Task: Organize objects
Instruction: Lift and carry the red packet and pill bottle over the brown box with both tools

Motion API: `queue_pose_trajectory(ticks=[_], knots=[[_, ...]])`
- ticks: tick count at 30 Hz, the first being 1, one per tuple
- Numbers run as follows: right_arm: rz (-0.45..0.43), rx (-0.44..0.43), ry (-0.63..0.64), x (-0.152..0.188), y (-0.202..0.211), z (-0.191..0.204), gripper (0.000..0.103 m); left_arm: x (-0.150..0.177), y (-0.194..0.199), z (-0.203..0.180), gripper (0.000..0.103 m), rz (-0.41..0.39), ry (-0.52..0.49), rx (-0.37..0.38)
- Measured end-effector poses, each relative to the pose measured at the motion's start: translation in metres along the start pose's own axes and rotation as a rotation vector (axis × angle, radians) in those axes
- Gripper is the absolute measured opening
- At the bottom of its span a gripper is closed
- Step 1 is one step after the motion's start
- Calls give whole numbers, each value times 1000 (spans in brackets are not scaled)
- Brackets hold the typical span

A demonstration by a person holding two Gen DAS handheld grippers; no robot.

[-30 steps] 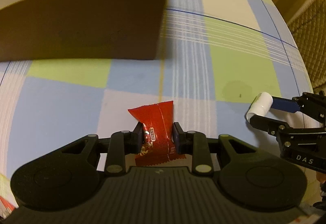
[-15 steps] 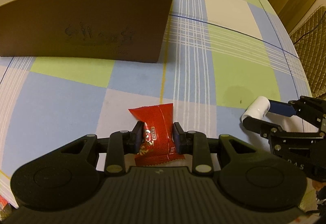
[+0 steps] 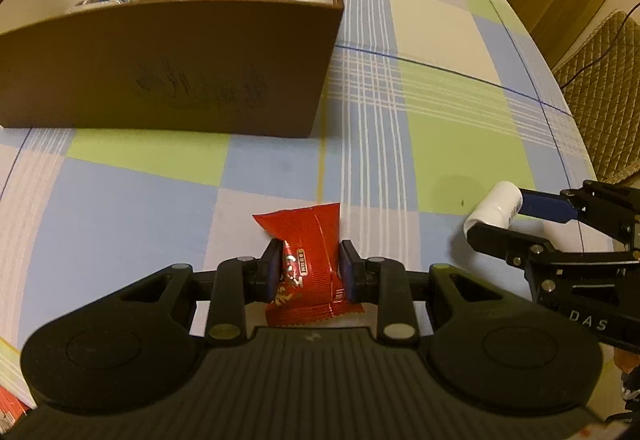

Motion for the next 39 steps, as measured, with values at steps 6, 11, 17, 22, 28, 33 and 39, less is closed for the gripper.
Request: queue_pose_trajectory(ticks=[6, 11, 17, 22, 28, 33, 39], knots=[[-20, -20, -1, -14, 5, 15, 45, -5, 15, 12, 25, -26, 5, 10], [-47, -42, 1, -32, 8, 32, 45, -12, 33, 26, 25, -63, 13, 18], [-80, -74, 22, -56, 8, 57, 45, -24, 59, 45, 25, -110, 22, 23], [-106, -99, 33, -78, 7, 78, 45, -38, 79, 61, 25, -155, 23, 30], [-134, -116, 38, -109, 0, 100, 45, -61, 100, 84, 25, -204, 14, 33], [-155, -110, 38, -137, -12, 113, 45, -84, 109, 108, 25, -232, 4, 16], [-171, -97, 15, -173, -35, 125, 45, -115, 106, 139, 25, -248, -14, -9]])
Point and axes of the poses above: each gripper's, at about its wrist camera, not at the fingertips, and y roughly against the way its jaws point, z to its left, x to its underside, the point moved 8 cm from there along -y, roughly the way its jaws point
